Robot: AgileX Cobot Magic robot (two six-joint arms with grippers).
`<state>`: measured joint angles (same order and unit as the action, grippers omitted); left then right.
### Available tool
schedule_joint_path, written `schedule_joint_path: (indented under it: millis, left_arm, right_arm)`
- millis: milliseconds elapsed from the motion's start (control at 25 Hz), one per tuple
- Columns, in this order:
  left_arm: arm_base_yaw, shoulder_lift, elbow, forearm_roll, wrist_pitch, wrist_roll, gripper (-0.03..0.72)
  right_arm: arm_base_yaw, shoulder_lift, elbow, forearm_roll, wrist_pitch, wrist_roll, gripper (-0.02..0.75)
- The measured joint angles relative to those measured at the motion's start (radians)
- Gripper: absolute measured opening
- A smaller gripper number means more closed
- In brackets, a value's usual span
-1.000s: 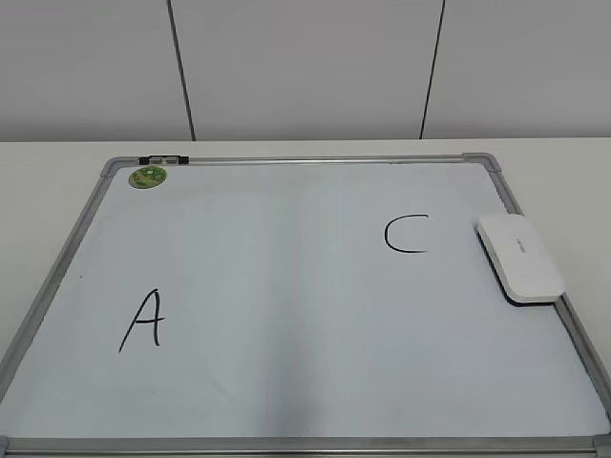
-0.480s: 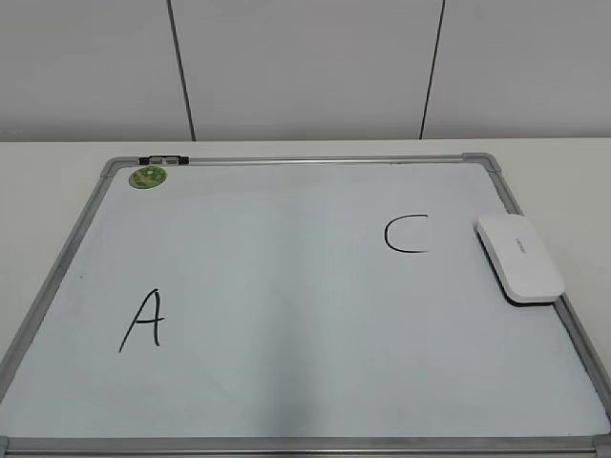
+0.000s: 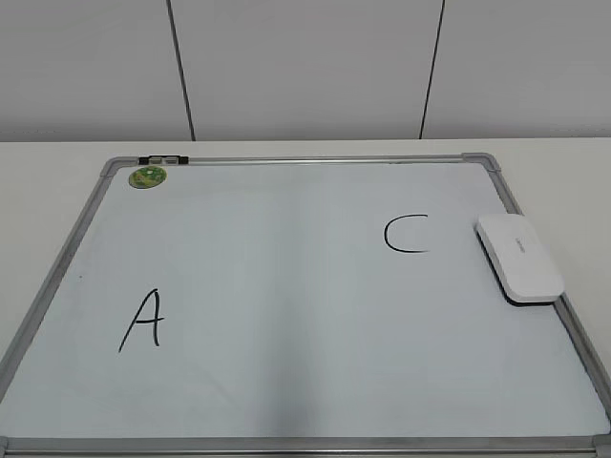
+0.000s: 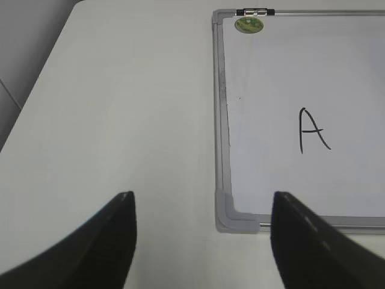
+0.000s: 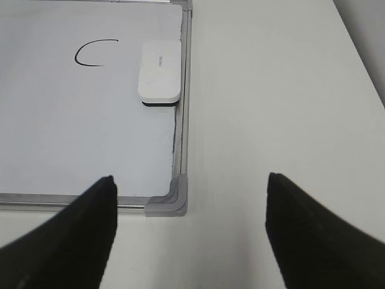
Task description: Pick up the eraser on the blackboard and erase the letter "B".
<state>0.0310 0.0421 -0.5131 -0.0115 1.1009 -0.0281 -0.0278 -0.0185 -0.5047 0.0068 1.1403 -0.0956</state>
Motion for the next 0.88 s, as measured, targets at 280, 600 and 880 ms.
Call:
schedule_joint_path:
  millis: [280,600,880]
  left_arm:
    - [0.0,-0.031,0.0,0.002,0.002,0.0,0.503]
    - [0.0,-0.031,0.0,0.002,0.002,0.0,0.503]
    - [0.0,-0.031,0.0,0.002,0.002,0.0,0.503]
  right_arm:
    - [-0.002,0.0,0.0,0.0,0.002,0.0,0.592]
    - [-0.002,0.0,0.0,0.0,0.002,0.0,0.591]
    - [-0.002,0.0,0.0,0.0,0.002,0.0,0.591]
